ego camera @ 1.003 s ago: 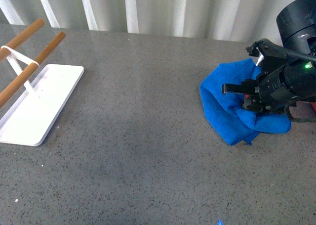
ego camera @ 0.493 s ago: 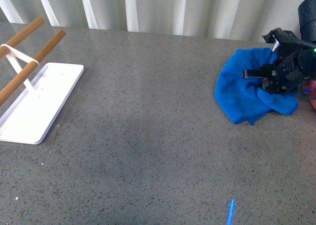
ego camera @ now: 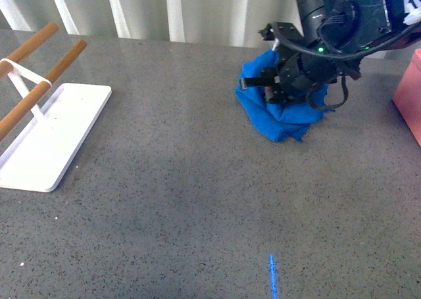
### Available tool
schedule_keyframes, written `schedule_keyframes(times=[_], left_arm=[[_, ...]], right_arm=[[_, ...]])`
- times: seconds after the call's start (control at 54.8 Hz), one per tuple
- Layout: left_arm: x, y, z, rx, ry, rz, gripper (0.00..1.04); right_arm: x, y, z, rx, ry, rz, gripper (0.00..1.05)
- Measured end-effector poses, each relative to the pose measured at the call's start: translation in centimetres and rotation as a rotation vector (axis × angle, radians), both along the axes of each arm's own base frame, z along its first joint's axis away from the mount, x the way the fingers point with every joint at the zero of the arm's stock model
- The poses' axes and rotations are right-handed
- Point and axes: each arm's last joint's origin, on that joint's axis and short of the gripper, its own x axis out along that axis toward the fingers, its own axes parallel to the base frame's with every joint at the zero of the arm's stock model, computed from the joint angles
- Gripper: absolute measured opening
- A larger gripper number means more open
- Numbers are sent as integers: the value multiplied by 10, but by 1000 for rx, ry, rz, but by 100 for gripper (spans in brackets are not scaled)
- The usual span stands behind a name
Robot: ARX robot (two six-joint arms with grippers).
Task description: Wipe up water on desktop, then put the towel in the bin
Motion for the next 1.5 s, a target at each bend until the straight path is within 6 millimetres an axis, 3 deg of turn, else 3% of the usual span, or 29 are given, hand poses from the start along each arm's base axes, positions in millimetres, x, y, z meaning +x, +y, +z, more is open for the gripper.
schedule_keyframes(times=[0.182, 0.401, 0.657, 0.784, 0.967, 1.095, 1.222, 1.35, 1.496], left_arm=[[0, 0, 0, 0, 0, 0, 98], [0, 0, 0, 0, 0, 0, 98], [0, 0, 0, 0, 0, 0, 98], [0, 0, 0, 0, 0, 0, 98], [0, 0, 0, 0, 0, 0, 98], [0, 0, 0, 0, 0, 0, 98], [0, 0, 0, 0, 0, 0, 98], [0, 0, 0, 0, 0, 0, 98], [0, 0, 0, 0, 1, 0, 98]], right_arm=[[-28, 5, 0, 14, 50, 23, 3], [-88, -31, 8, 58, 108, 27, 3], [-113, -74, 25, 38, 82, -11, 3], [-113, -98, 33, 17, 64, -51, 3], [-108, -125, 65, -1, -17, -76, 3], [-99, -124, 80, -16, -58, -70, 3], [-85, -109, 101, -31, -141, -41, 3], [-59, -95, 146, -40, -263, -37, 3], [-32, -94, 219, -99, -472, -101, 3]])
